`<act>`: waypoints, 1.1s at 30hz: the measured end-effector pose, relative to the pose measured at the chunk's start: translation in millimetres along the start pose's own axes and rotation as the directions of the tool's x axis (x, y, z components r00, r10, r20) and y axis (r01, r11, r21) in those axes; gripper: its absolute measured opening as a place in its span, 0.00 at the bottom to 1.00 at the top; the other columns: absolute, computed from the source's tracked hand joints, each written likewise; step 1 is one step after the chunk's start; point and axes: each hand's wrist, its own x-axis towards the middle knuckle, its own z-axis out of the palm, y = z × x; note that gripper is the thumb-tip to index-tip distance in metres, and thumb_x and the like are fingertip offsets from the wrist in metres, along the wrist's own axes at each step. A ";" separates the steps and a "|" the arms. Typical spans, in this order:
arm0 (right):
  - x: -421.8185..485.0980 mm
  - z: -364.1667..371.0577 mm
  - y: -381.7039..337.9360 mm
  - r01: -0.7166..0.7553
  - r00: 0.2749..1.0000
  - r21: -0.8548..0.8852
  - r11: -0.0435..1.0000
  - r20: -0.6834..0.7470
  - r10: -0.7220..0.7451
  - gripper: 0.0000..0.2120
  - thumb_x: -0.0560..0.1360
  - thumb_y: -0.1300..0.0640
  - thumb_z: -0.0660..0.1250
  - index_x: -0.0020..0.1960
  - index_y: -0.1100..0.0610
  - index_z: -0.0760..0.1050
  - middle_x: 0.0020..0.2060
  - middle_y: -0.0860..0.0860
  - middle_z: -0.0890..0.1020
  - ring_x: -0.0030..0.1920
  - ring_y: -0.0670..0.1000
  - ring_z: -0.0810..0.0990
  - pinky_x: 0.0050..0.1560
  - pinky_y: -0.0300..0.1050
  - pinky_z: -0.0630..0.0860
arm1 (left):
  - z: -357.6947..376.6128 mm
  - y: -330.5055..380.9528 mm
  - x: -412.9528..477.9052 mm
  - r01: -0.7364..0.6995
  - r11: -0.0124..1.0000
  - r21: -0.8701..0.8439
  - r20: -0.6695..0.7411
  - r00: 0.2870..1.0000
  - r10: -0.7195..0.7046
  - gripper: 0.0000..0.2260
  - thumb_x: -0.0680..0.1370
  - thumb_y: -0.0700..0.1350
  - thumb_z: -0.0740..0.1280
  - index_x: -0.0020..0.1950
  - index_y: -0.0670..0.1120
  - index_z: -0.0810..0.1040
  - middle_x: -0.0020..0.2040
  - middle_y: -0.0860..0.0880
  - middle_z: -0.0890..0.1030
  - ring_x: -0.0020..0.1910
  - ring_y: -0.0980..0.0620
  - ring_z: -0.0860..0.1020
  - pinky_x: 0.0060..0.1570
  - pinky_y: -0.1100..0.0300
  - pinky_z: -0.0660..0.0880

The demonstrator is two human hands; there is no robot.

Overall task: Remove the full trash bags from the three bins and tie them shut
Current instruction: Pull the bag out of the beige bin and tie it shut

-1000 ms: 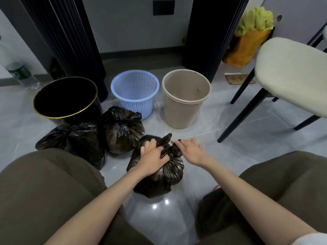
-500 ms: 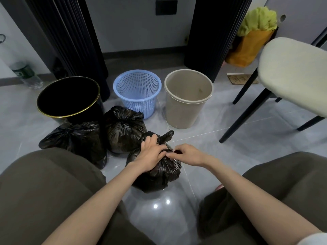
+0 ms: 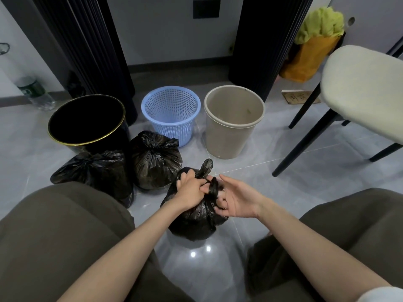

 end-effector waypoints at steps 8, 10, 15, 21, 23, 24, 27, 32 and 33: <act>8.5 9.7 -2.4 -0.142 0.864 -0.907 0.397 -0.309 -0.397 0.15 0.81 0.44 0.52 0.54 0.49 0.75 0.37 0.53 0.82 0.35 0.55 0.77 0.35 0.42 0.72 | 3.5 -6.8 2.6 -0.034 0.999 0.040 -0.017 0.999 0.035 0.13 0.80 0.54 0.57 0.47 0.53 0.80 0.47 0.51 0.62 0.57 0.46 0.63 0.53 0.56 0.58; 11.7 2.2 -0.4 -0.332 0.795 -0.937 -0.106 -0.218 -0.566 0.19 0.81 0.41 0.49 0.48 0.50 0.74 0.44 0.54 0.82 0.49 0.57 0.79 0.45 0.48 0.73 | 4.1 -5.6 2.2 -0.061 0.995 0.073 -0.030 0.998 0.063 0.14 0.80 0.55 0.56 0.47 0.53 0.80 0.47 0.51 0.61 0.56 0.46 0.63 0.51 0.57 0.56; 5.2 6.2 -10.8 -0.046 0.837 -0.931 0.361 -0.233 -0.494 0.17 0.78 0.45 0.61 0.34 0.52 0.75 0.25 0.46 0.73 0.29 0.46 0.70 0.35 0.40 0.65 | 2.7 -8.3 2.1 -0.039 0.996 0.086 -0.007 0.999 0.040 0.13 0.80 0.54 0.55 0.50 0.53 0.79 0.48 0.50 0.62 0.57 0.45 0.63 0.55 0.54 0.59; 16.9 6.2 3.8 0.178 0.845 -0.315 0.932 -0.438 -0.309 0.12 0.75 0.46 0.67 0.51 0.52 0.83 0.28 0.45 0.71 0.26 0.45 0.63 0.30 0.35 0.62 | 5.0 -5.0 0.8 -0.068 0.995 0.074 0.037 0.997 0.066 0.13 0.80 0.55 0.56 0.48 0.53 0.79 0.48 0.50 0.62 0.57 0.46 0.63 0.54 0.56 0.58; 15.4 7.3 5.7 0.073 0.727 -0.641 0.764 -0.490 -0.481 0.18 0.78 0.45 0.62 0.45 0.57 0.83 0.30 0.49 0.76 0.28 0.51 0.72 0.31 0.40 0.65 | 5.9 -6.0 0.7 -0.067 0.995 0.068 0.044 0.997 0.064 0.13 0.80 0.56 0.56 0.47 0.54 0.79 0.47 0.50 0.63 0.56 0.46 0.63 0.54 0.56 0.58; 14.1 6.4 6.5 -0.078 0.677 -0.843 0.533 -0.437 -0.592 0.22 0.79 0.43 0.58 0.36 0.56 0.80 0.31 0.52 0.78 0.34 0.56 0.77 0.35 0.42 0.67 | 5.8 -7.0 0.5 -0.066 0.996 0.067 0.046 0.997 0.063 0.13 0.80 0.56 0.56 0.47 0.54 0.79 0.47 0.50 0.63 0.56 0.46 0.63 0.55 0.56 0.58; 9.6 9.3 5.7 -0.439 0.654 -0.887 -0.140 -0.208 -0.727 0.24 0.80 0.41 0.51 0.30 0.52 0.68 0.42 0.55 0.83 0.49 0.58 0.79 0.52 0.49 0.70 | 6.0 -9.9 1.1 -0.059 0.994 0.090 0.049 0.997 0.055 0.13 0.80 0.56 0.56 0.49 0.55 0.78 0.48 0.50 0.63 0.57 0.46 0.63 0.57 0.55 0.60; 4.7 6.6 -10.5 -0.210 0.781 -0.943 0.258 -0.321 -0.536 0.21 0.77 0.41 0.59 0.30 0.50 0.73 0.28 0.45 0.77 0.36 0.49 0.75 0.43 0.41 0.69 | 4.3 -19.7 2.7 0.003 0.993 0.119 0.045 0.999 -0.008 0.12 0.80 0.55 0.56 0.48 0.55 0.78 0.48 0.50 0.63 0.57 0.45 0.63 0.57 0.54 0.60; 3.2 7.4 -12.0 -0.084 0.824 -0.855 0.512 -0.349 -0.446 0.19 0.76 0.42 0.62 0.30 0.50 0.72 0.28 0.44 0.76 0.32 0.47 0.72 0.39 0.39 0.67 | 4.5 -21.1 2.8 0.009 0.994 0.109 0.048 0.999 -0.014 0.12 0.80 0.55 0.56 0.48 0.55 0.78 0.48 0.50 0.63 0.57 0.44 0.63 0.56 0.54 0.59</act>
